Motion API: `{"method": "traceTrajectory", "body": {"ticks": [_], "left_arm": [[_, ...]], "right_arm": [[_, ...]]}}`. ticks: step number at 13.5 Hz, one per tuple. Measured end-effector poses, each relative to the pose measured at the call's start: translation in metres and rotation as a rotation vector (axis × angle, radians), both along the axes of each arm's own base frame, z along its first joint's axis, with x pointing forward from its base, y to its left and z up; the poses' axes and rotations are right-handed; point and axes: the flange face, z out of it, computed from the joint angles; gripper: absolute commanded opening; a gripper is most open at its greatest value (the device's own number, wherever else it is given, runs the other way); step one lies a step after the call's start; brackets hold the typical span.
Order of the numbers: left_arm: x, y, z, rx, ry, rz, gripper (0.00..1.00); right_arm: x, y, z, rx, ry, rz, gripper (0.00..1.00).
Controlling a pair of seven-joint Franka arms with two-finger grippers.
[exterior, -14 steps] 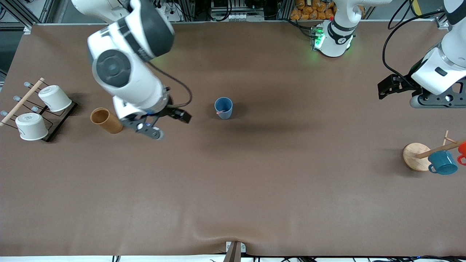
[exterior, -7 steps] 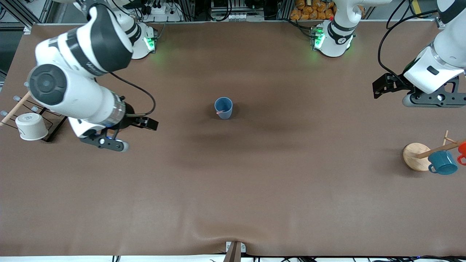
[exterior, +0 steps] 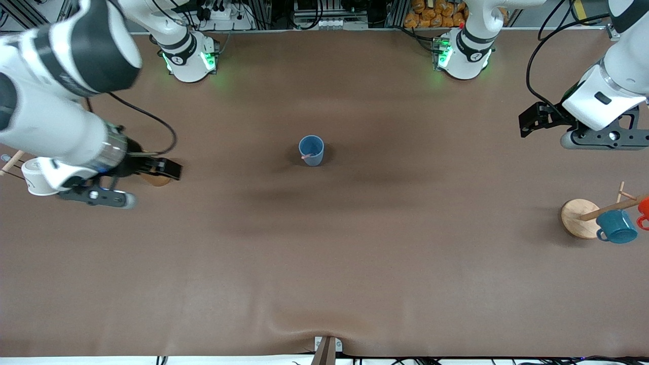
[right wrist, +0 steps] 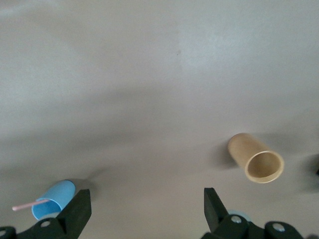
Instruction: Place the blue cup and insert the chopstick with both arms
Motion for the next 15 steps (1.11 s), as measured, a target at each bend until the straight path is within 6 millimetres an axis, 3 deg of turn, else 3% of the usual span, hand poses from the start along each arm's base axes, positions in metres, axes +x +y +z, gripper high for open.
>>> {"method": "traceTrajectory", "body": {"ticks": [3,6,11,15], "left_arm": [[0.0,0.0,0.0,0.0,0.0,0.0,1.0],[0.0,0.0,0.0,0.0,0.0,0.0,1.0],[-0.001,-0.006,0.0,0.0,0.0,-0.003,1.0],[-0.004,-0.021,0.0,0.002,-0.002,0.004,1.0]], "right_arm": [[-0.011,-0.05,0.03,0.017,-0.017,0.086,1.0],[-0.012,-0.091,0.036,0.028,-0.021,0.125,1.0],[-0.013,-0.098,0.034,0.035,-0.023,0.172,1.0],[-0.017,-0.126,0.042,0.041,-0.033,0.198,1.0]]}}
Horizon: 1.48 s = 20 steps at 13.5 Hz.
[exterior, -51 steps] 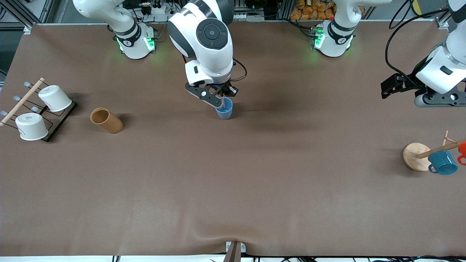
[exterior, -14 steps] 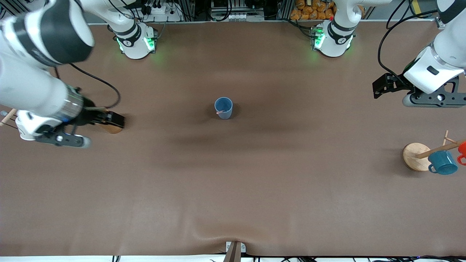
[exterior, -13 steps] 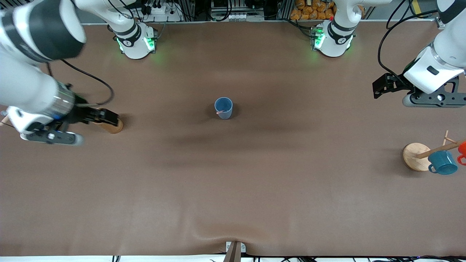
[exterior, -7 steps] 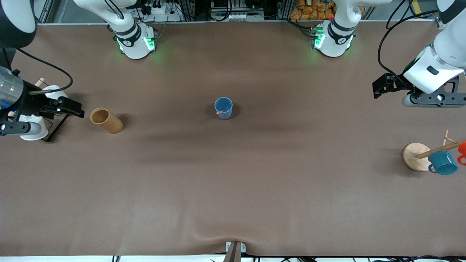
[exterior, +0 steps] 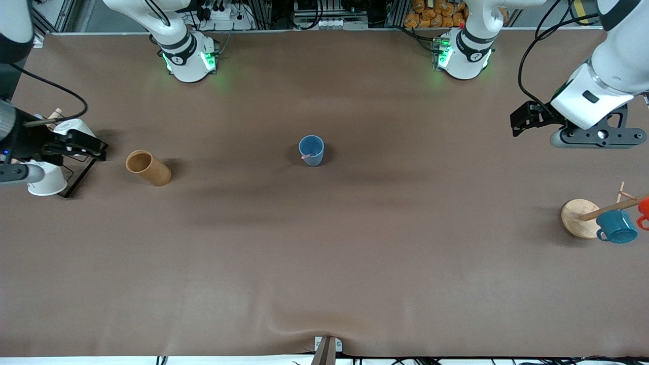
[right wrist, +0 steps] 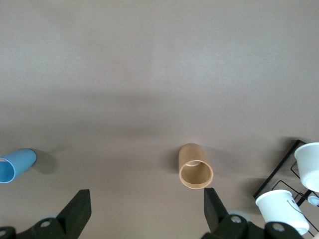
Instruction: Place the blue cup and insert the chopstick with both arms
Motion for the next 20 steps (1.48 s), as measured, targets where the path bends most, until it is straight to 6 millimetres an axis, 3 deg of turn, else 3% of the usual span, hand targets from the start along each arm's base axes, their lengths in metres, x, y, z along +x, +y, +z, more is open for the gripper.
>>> {"method": "traceTrajectory", "body": {"ticks": [5,9,12,16,20], "left_arm": [[-0.001,-0.006,0.0,0.0,0.0,-0.004,1.0],[0.0,-0.001,0.0,0.0,-0.001,0.005,1.0],[0.002,0.012,0.001,0.0,-0.001,0.018,1.0],[0.004,0.042,0.005,-0.003,-0.007,0.038,1.0],[0.001,0.057,0.014,-0.004,-0.022,0.061,1.0]], "right_arm": [[-0.001,-0.022,0.002,0.005,-0.006,0.018,1.0],[-0.019,-0.031,0.024,0.006,-0.031,0.014,1.0],[-0.038,-0.036,0.035,0.007,-0.038,0.006,1.0],[-0.053,-0.042,0.037,0.008,-0.041,-0.007,1.0],[-0.051,-0.074,0.032,0.005,-0.061,-0.056,1.0]]}}
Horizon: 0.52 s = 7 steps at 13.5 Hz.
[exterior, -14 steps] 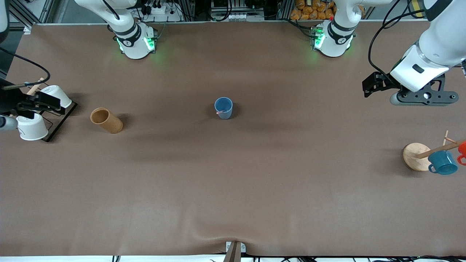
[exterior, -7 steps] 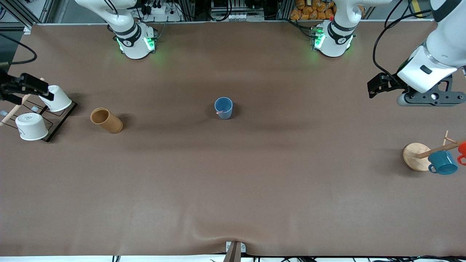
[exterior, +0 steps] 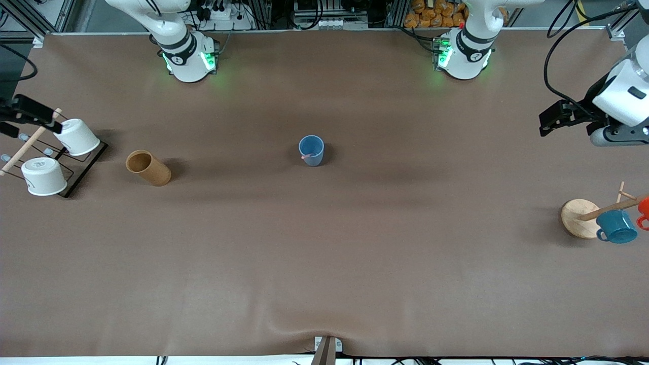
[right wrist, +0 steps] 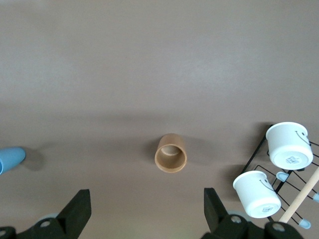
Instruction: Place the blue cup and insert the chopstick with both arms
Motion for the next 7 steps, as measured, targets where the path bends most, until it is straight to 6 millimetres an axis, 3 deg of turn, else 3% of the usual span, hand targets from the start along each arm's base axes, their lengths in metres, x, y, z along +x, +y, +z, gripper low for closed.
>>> {"method": "traceTrajectory", "body": {"ticks": [7], "left_arm": [[-0.0004,0.0072,0.006,-0.001,-0.014,0.0,1.0]], "right_arm": [[0.0051,-0.0005,-0.0018,-0.003,-0.026,0.007,1.0]]}}
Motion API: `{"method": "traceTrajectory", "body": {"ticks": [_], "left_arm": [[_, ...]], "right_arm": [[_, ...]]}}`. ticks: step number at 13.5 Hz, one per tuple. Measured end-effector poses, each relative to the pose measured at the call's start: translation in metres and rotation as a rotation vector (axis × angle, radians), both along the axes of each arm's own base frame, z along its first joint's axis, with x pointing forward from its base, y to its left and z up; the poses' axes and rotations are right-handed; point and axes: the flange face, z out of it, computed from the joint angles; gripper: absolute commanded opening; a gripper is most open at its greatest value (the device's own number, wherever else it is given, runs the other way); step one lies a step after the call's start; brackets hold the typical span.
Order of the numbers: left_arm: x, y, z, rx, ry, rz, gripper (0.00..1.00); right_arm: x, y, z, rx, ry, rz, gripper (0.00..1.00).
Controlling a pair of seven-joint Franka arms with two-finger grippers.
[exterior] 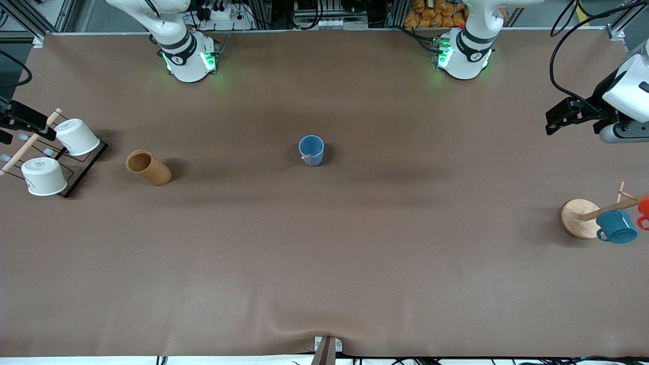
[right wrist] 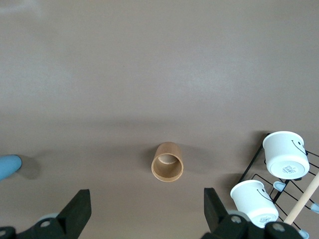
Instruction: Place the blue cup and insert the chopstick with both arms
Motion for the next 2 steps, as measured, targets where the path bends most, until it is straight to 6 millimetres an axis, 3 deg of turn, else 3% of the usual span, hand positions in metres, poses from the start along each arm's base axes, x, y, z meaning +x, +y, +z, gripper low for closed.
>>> {"method": "traceTrajectory", "body": {"ticks": [2], "left_arm": [[0.0002,0.0001,0.0036,-0.001,-0.008,0.0,1.0]], "right_arm": [[0.0003,0.002,0.0001,0.0,-0.001,0.004,1.0]]}}
